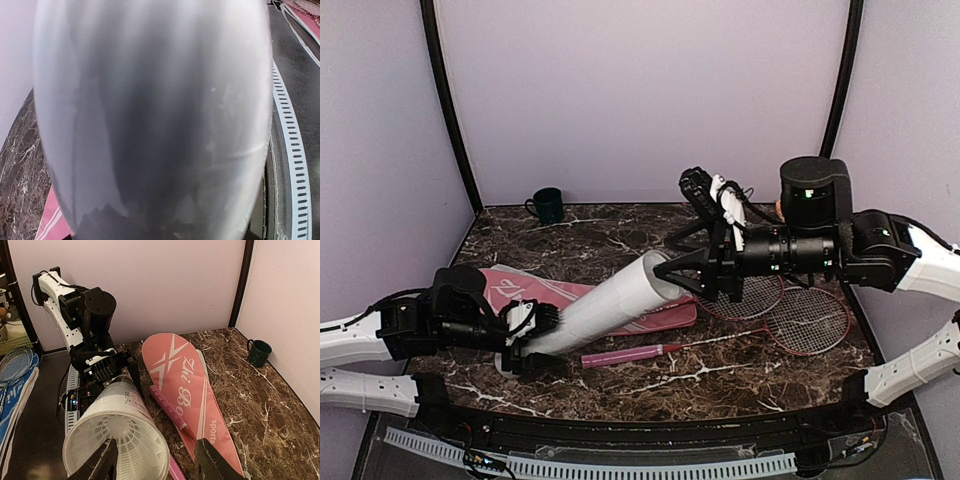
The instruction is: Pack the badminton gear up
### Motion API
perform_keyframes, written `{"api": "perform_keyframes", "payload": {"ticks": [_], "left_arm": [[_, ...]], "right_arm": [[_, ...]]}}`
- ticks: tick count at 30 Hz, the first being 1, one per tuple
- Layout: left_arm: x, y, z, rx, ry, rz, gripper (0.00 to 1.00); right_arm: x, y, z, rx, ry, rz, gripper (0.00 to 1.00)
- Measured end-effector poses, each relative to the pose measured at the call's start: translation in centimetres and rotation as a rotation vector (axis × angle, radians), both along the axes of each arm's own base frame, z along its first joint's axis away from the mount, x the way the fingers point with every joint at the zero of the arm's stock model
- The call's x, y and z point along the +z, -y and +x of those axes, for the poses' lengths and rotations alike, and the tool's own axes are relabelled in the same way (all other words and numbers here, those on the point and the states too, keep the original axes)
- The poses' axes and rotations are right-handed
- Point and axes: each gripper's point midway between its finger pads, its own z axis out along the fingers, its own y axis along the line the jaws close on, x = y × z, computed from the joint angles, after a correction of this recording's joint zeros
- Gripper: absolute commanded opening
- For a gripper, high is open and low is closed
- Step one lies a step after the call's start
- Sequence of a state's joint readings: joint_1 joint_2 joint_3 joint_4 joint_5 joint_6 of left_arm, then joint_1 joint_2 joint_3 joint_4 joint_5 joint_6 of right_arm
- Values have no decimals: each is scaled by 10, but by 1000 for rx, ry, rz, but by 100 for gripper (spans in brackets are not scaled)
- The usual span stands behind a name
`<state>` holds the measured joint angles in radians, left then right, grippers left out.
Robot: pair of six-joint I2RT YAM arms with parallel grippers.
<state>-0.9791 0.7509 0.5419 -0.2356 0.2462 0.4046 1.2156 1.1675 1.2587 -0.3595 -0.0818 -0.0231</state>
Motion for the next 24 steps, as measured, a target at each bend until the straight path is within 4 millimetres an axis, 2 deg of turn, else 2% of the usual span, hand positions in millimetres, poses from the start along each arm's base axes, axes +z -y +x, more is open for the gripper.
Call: {"api": "perform_keyframes", "payload": {"ticks": [9, 15, 24], "left_arm": [[-7, -6, -3, 6, -24, 24, 34], [5, -10, -6, 12, -5, -19, 34], [-2, -8, -8, -3, -27, -5, 35]], "right_arm": [[-13, -2, 6, 3, -39, 16, 52], [-22, 11, 18, -11, -79, 36, 52], [-24, 4, 12, 56, -114, 43, 52]]}}
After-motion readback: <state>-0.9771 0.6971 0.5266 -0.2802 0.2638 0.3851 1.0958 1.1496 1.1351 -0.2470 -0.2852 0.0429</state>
